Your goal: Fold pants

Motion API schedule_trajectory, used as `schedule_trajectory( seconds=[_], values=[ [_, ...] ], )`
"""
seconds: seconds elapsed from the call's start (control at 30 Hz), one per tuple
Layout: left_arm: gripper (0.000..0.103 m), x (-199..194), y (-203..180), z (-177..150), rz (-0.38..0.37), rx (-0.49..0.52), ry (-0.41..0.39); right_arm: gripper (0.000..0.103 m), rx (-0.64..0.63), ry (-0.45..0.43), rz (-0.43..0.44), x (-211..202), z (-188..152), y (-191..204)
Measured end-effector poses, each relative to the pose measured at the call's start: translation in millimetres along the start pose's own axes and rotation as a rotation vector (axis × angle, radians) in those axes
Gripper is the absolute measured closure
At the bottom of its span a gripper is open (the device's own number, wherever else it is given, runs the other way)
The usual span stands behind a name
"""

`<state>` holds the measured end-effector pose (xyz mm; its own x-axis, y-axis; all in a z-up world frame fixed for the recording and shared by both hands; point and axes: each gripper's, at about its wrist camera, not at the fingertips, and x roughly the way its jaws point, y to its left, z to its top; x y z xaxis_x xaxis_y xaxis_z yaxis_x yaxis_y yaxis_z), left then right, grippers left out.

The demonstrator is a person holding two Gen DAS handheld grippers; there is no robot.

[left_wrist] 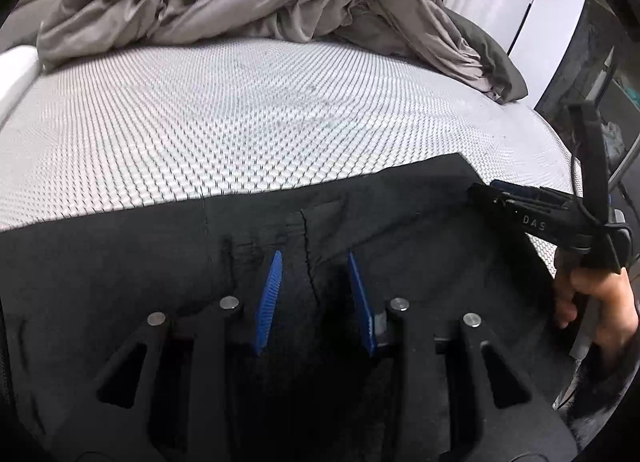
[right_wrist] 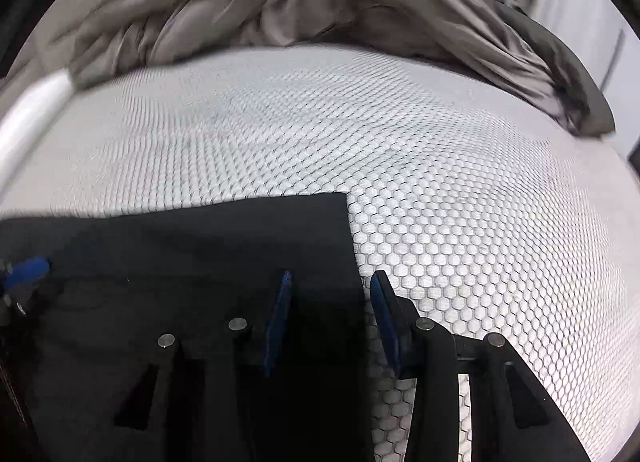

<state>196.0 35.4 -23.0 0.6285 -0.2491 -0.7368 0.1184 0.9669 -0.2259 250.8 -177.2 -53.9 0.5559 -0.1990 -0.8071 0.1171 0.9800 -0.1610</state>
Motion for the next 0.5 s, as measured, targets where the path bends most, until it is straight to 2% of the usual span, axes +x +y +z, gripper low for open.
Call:
schedule_trajectory(
  seconds=[0.07,0.13,0.23,0.3,0.37,0.43,0.5],
  values=[
    [0.071,-5.4,-2.6,2.9,0.0,-0.015,-0.034,0.062,-0.002,-0.043,0.051,-13.7,1.1,5.9],
    [0.071,-0.7,-1.8,4.3,-0.004,-0.041,-0.02,0.062,-0.044,-0.08,0.114,-23.6,6.5,29.3],
    [0.071,13.7,0.9,2.1,0.008,-0.049,0.01,0.062,-0.099,-0.057,0.235,-17.0,10.6,72.8],
    [0.071,13.4,5.6,2.1,-0.022,-0.076,0.01,0.062,-0.14,-0.015,0.268,-3.7,9.8,92.0],
    [0.071,14.6,8.2,1.9,-0.038,-0.082,0.014,0.062,-0.183,0.033,0.189,13.7,6.3,103.0],
    [0.071,15.1,9.4,-0.4,-0.045,-0.071,0.015,0.062,-0.21,0.028,0.122,14.7,5.8,94.7],
    [0.071,12.8,8.9,-2.2,-0.044,-0.061,0.013,0.057,-0.198,0.017,-0.023,13.3,1.1,69.9]
  ],
)
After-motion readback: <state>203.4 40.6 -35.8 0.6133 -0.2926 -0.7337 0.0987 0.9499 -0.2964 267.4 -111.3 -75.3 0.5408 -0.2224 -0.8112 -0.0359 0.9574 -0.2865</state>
